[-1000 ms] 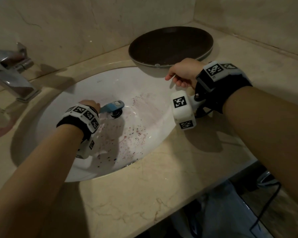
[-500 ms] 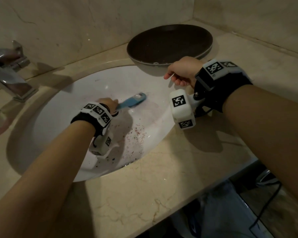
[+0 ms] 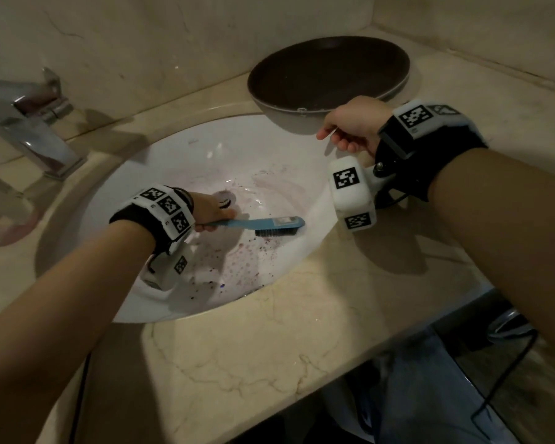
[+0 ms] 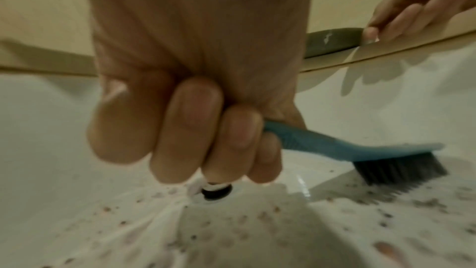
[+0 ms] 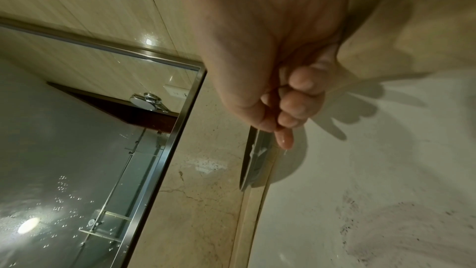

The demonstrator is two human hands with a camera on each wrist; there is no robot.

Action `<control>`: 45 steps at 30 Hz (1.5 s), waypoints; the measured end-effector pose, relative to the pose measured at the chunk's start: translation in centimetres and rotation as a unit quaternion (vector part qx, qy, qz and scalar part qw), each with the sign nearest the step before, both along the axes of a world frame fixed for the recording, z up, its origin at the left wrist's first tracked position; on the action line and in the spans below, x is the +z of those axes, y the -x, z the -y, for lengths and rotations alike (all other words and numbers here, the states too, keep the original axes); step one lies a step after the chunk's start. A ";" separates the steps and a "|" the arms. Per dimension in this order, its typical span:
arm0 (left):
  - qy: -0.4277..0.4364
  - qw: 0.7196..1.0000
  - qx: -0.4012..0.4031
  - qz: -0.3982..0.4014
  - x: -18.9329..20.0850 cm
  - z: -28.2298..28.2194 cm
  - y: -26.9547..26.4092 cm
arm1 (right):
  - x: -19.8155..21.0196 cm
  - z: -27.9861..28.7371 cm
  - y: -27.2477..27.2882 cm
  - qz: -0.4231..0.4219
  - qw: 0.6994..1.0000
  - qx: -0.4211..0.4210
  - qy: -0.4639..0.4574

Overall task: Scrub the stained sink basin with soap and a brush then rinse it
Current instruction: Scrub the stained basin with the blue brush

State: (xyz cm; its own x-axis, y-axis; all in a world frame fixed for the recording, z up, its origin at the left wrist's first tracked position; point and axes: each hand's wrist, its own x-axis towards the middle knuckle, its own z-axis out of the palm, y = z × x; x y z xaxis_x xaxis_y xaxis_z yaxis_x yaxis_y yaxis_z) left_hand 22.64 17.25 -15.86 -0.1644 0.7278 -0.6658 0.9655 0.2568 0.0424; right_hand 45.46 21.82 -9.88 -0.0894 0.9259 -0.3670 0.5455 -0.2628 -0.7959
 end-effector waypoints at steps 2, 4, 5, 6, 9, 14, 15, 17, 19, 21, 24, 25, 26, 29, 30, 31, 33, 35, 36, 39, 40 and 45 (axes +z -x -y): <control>-0.032 0.997 -0.026 -0.070 0.7 -0.1 0.8 | 0.0 0.0 0.1 -0.002 1.000 -0.002 -0.003; -0.033 0.995 -0.046 -0.087 0.8 0.2 1.0 | 0.0 0.0 0.1 -0.001 1.000 -0.006 -0.006; -0.014 0.996 -0.053 -0.070 0.6 0.4 0.8 | 0.0 0.0 0.1 -0.001 1.000 -0.007 -0.007; 0.011 0.996 -0.065 -0.054 0.4 0.6 0.6 | -0.1 0.0 0.1 -0.002 1.000 -0.008 -0.006; 0.050 0.991 -0.101 -0.073 0.7 1.1 0.3 | -0.2 0.0 0.1 -0.006 1.000 -0.011 -0.007; -0.045 0.979 -0.099 -0.175 2.1 -0.2 2.6 | -0.1 0.0 0.0 0.002 1.000 -0.010 -0.007; -0.061 0.979 -0.088 -0.173 2.1 -0.4 2.9 | -0.1 -0.1 0.0 0.004 1.000 -0.008 -0.005; -0.044 0.987 -0.067 -0.143 1.6 -0.3 2.7 | -0.1 -0.1 0.1 0.006 1.000 -0.007 -0.002; 0.017 0.991 -0.067 -0.111 0.7 0.3 2.1 | 0.0 -0.1 0.1 0.005 1.000 -0.006 -0.002; 0.063 0.988 -0.086 -0.109 0.1 1.1 1.3 | -0.1 -0.1 0.0 0.002 1.000 -0.005 -0.003; 0.030 0.988 -0.093 -0.118 0.5 1.0 1.1 | -0.2 -0.1 0.0 0.002 1.000 -0.008 -0.005; 0.002 0.988 -0.090 -0.125 0.8 0.7 1.1 | -0.2 -0.1 0.1 0.002 1.000 -0.009 -0.006; -0.030 0.987 -0.086 -0.132 1.2 0.3 1.1 | -0.2 -0.1 0.1 0.001 1.000 -0.010 -0.007; -0.052 0.988 -0.083 -0.121 1.7 -0.2 0.6 | -0.3 -0.3 0.0 0.001 1.000 -0.014 -0.005; -0.023 0.990 -0.084 -0.107 1.6 -0.1 0.4 | -0.3 -0.3 0.0 0.002 1.000 -0.014 -0.005; 0.013 0.991 -0.086 -0.097 1.3 0.1 0.3 | -0.3 -0.3 0.0 0.002 1.000 -0.015 -0.005; 0.065 0.989 -0.090 -0.099 0.9 0.7 0.4 | -0.3 -0.3 0.0 0.002 1.000 -0.012 -0.006; 0.064 0.988 -0.086 -0.108 0.8 1.0 1.0 | -0.3 -0.3 0.0 0.004 1.000 -0.008 -0.003; 0.046 0.988 -0.087 -0.120 0.9 1.0 1.4 | -0.3 -0.4 0.0 0.006 1.000 -0.006 -0.001; -0.036 0.983 -0.074 -0.165 1.5 0.3 2.6 | -0.2 -0.4 0.0 0.006 1.000 -0.005 0.001; -0.057 0.981 -0.068 -0.170 1.8 0.1 2.8 | -0.2 -0.4 0.0 0.005 1.000 -0.005 0.000; 0.049 0.990 -0.072 -0.111 1.0 0.7 1.9 | -0.2 -0.4 0.0 0.002 1.000 -0.005 0.003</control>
